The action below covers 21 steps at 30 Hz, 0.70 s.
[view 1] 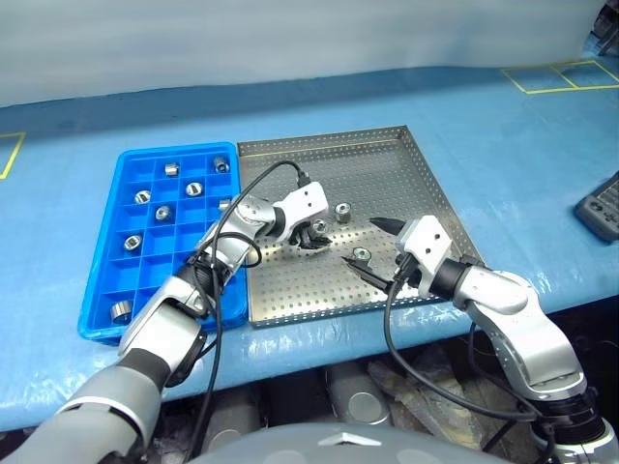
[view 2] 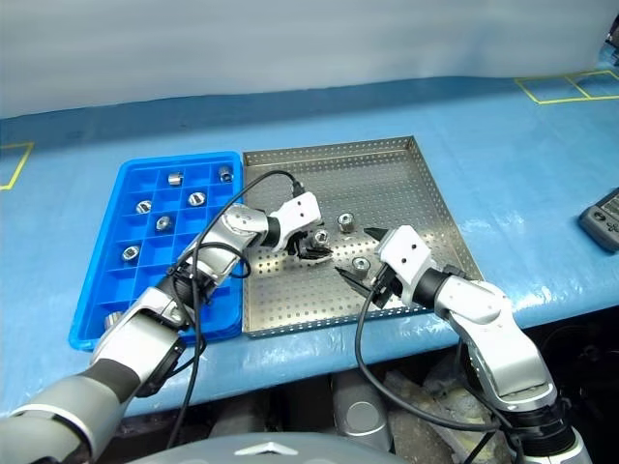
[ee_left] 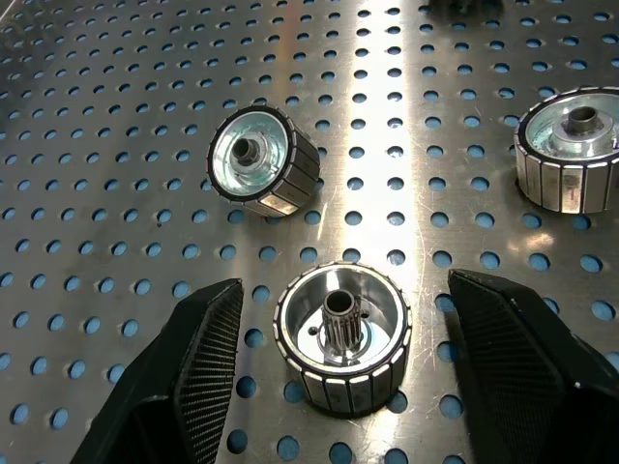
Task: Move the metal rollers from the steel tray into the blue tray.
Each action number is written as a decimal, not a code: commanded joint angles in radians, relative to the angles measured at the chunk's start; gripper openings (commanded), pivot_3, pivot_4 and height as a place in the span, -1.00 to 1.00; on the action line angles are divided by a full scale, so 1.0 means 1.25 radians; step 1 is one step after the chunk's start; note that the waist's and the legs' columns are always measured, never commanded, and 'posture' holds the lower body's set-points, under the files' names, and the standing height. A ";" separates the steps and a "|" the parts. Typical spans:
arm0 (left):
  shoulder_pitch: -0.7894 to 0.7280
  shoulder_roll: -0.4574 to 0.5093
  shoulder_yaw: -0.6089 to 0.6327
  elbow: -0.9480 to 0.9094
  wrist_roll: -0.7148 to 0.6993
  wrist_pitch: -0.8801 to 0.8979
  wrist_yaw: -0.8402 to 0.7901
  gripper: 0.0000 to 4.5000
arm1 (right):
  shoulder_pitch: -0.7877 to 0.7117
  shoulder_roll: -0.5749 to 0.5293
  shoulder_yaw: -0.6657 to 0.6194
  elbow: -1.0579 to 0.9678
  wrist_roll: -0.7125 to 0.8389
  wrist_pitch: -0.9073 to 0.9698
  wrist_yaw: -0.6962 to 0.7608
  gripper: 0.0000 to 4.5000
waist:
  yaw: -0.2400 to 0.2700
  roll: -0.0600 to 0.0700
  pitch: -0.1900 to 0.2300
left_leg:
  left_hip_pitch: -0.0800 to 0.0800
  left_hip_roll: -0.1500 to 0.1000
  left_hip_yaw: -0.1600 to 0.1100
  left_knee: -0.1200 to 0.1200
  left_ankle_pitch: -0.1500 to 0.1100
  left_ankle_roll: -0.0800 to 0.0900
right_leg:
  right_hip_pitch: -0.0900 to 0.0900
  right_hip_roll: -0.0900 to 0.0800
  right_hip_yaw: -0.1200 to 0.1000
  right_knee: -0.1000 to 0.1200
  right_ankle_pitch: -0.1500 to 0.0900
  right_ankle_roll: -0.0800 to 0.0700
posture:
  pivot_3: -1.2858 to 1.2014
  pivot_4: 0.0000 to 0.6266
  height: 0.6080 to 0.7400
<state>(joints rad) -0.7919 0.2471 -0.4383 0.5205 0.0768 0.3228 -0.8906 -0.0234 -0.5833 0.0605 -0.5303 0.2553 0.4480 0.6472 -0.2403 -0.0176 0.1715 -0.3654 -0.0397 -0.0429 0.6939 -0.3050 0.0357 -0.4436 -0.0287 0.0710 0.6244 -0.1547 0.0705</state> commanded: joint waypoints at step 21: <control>0.004 0.003 0.016 -0.026 0.023 -0.002 -0.019 -0.26 | -0.026 0.015 0.033 0.060 -0.035 -0.001 -0.012 1.00 | 0.000 0.000 0.000 | 0.000 0.000 0.000 0.000 0.000 0.000 | 0.000 0.000 0.000 0.000 0.000 0.000 | -0.19 -0.52 1.00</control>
<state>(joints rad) -0.7905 0.2467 -0.4385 0.5202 0.1063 0.3229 -0.9168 -0.0386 -0.5664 0.1086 -0.4387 0.2131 0.4487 0.6355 -0.2397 -0.0176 0.1714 -0.3652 -0.0397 -0.0430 0.6939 -0.3052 0.0358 -0.4437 -0.0290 0.0711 0.6249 -0.1546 0.0706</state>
